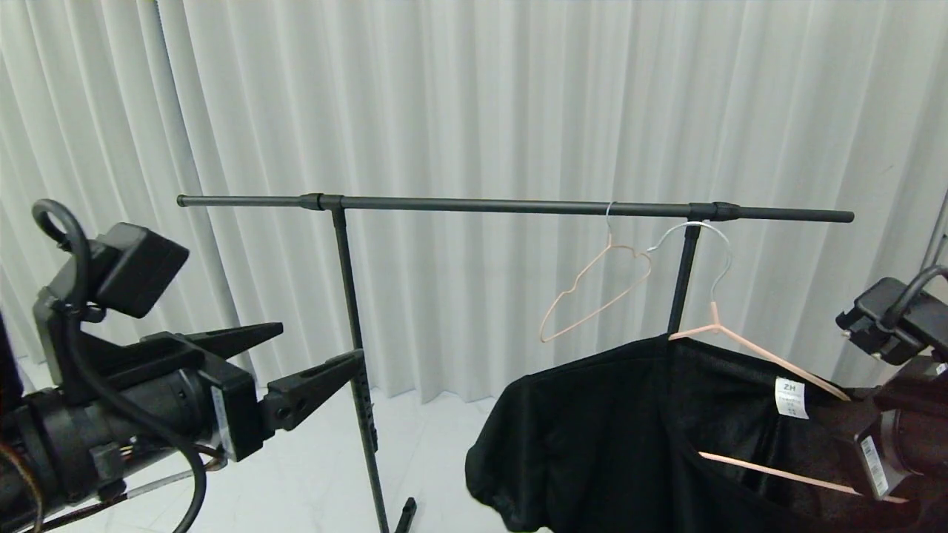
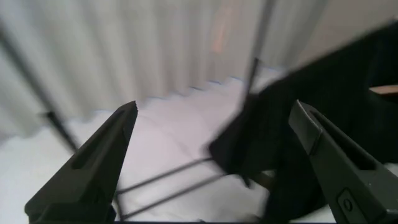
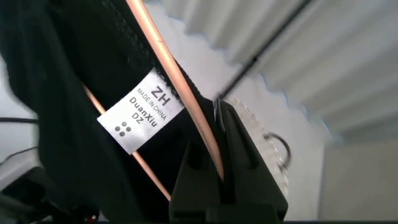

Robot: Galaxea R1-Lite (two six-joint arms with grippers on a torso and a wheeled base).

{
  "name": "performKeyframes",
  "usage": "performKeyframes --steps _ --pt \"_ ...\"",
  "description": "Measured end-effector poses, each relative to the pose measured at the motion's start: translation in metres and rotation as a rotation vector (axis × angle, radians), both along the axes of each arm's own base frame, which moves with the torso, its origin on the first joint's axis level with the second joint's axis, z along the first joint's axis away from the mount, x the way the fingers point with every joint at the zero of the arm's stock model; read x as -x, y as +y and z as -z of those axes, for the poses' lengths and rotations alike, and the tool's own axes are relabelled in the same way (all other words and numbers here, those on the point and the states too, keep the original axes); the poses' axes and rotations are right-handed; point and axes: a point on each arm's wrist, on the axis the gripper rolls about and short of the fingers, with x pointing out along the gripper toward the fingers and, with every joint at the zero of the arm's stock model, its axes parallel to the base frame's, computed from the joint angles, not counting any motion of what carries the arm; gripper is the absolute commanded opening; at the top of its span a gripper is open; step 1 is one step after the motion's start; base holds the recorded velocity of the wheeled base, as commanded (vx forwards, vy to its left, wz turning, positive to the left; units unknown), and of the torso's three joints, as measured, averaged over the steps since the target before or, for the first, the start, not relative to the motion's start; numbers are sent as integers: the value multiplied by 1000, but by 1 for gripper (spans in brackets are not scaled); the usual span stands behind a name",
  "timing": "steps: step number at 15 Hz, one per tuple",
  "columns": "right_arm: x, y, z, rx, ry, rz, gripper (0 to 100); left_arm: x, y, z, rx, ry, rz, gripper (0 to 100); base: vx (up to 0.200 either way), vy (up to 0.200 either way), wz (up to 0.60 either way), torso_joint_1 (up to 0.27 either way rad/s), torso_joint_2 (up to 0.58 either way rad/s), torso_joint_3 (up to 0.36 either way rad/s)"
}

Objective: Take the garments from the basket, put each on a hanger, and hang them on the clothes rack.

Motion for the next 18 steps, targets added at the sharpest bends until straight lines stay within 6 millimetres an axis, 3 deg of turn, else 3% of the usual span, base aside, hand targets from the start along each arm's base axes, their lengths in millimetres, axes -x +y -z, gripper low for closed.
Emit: performKeyframes --steps 3,9,18 --pt "-16 -10 -4 55 31 142 0 -17 -8 11 -166 6 -104 100 0 0 0 0 0 0" --pt "-25 -19 0 32 95 335 0 -25 -26 17 -208 -28 -34 100 0 0 0 0 0 0" --pt "-23 -12 1 38 96 311 0 -28 -30 21 -241 -23 -18 100 0 200 0 6 4 2"
